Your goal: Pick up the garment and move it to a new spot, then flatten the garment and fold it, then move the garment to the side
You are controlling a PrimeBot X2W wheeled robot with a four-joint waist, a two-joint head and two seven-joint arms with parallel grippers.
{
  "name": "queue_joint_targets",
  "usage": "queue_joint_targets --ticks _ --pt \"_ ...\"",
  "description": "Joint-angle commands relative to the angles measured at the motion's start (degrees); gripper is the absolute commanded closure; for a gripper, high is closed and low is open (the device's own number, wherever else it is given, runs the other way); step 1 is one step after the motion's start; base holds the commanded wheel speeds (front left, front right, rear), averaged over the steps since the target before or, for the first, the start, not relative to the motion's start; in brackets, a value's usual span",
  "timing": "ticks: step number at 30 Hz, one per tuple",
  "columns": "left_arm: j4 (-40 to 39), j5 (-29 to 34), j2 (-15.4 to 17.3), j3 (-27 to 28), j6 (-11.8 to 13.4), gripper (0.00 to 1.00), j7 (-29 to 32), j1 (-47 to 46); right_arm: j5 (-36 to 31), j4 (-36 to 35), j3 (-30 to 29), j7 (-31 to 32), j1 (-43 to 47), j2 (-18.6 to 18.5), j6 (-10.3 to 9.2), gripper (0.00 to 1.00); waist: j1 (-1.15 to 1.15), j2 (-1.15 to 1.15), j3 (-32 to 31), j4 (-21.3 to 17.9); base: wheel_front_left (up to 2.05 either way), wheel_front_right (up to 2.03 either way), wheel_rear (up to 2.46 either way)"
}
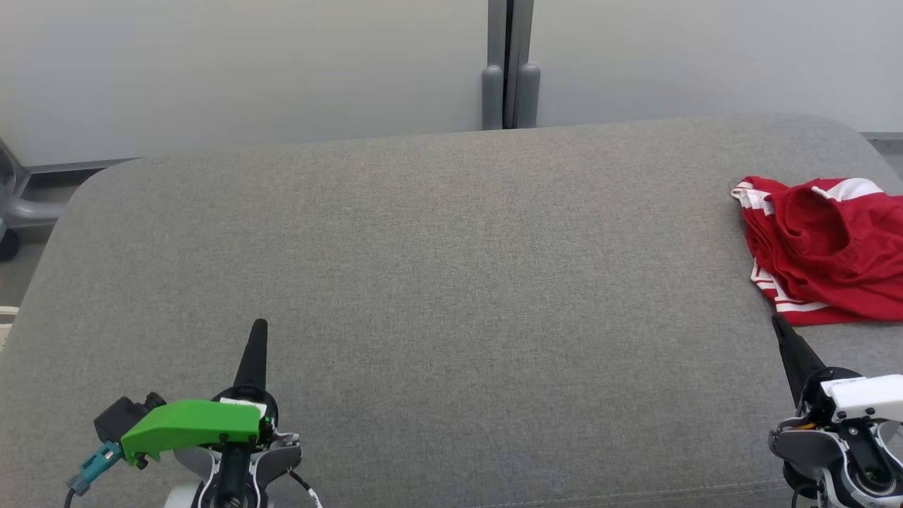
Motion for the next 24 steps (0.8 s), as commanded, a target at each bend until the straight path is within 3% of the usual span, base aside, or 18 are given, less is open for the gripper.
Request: queue_joint_targets --ticks 1,24 --pt "-0.1 -1.1 -0.3 0.7 -0.6 1.00 0.2 -1.3 1.1 -0.1 -0.4 0.4 -1.0 -0.3 0.02 1.00 0.00 0.00 0.1 0.0 0.00 0.00 0.00" --pt "0.8 -7.1 -2.9 3.4 -3.4 1.00 1.1 -2.1 9.4 1.0 -3.1 2.5 -1.8 -0.4 0.02 1.00 0.00 0.00 1.4 -0.5 0.00 0.00 0.00"
